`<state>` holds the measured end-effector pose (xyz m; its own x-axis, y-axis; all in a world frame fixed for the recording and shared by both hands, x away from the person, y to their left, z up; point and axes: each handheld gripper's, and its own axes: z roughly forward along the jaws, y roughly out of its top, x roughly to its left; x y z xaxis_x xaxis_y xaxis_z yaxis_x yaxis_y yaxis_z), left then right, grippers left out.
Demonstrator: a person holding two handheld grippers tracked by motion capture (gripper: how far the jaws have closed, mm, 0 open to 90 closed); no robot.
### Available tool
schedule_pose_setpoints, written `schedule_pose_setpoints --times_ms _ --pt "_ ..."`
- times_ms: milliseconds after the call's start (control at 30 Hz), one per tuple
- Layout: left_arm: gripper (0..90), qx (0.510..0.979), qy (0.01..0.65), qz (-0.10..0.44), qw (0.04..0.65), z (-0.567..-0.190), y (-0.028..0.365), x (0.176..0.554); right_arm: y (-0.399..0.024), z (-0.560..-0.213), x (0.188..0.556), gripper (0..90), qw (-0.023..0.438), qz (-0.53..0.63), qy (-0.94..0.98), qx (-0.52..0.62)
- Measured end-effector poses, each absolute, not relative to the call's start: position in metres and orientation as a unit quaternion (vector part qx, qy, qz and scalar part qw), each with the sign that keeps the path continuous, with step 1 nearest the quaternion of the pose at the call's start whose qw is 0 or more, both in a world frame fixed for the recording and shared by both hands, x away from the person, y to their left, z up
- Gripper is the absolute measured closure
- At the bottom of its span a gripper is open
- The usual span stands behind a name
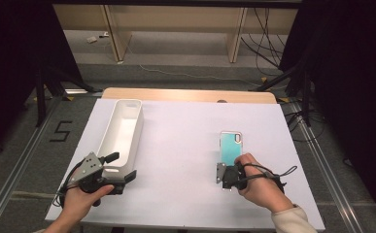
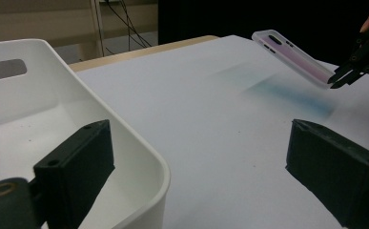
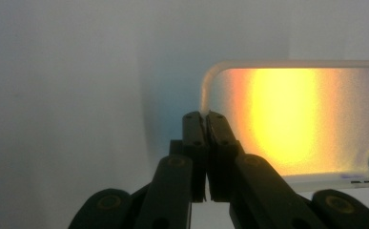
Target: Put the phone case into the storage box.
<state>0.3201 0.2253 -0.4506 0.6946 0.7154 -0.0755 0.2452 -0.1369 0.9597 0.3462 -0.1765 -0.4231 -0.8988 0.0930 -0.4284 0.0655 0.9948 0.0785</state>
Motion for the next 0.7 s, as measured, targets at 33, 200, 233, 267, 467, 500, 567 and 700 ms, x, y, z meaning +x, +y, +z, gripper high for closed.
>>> schedule_pose_setpoints --times_ms 33,200,233,267,467,500,567,700 --pt "8.2 0.725 0.331 0.207 0.567 -0.451 0.225 0.320 -0.176 -0.423 0.346 88.6 0.220 0.031 0.974 0.040" --pt "8.3 0.725 0.330 0.207 0.568 -0.451 0.225 0.320 -0.175 -0.424 0.345 88.6 0.222 0.034 0.974 0.041" --pt "8.3 0.725 0.330 0.207 0.568 -0.451 0.225 0.320 -0.175 -0.424 0.345 88.6 0.222 0.034 0.974 0.041" --pt "8.3 0.724 0.331 0.206 0.569 -0.451 0.225 0.320 -0.174 -0.424 0.346 88.6 0.226 0.035 0.973 0.032" --pt "8.4 0.723 0.334 0.204 0.569 -0.450 0.224 0.320 -0.171 -0.425 0.345 88.6 0.230 0.037 0.972 0.033" --pt "8.5 0.723 0.334 0.204 0.570 -0.450 0.223 0.320 -0.169 -0.425 0.345 88.6 0.232 0.039 0.972 0.030" --pt "8.6 0.723 0.333 0.204 0.570 -0.449 0.222 0.319 -0.167 -0.425 0.344 88.7 0.237 0.040 0.970 0.032" --pt "9.9 0.724 0.332 0.202 0.570 -0.447 0.219 0.319 -0.161 -0.425 0.343 88.7 0.239 0.040 0.970 0.020"
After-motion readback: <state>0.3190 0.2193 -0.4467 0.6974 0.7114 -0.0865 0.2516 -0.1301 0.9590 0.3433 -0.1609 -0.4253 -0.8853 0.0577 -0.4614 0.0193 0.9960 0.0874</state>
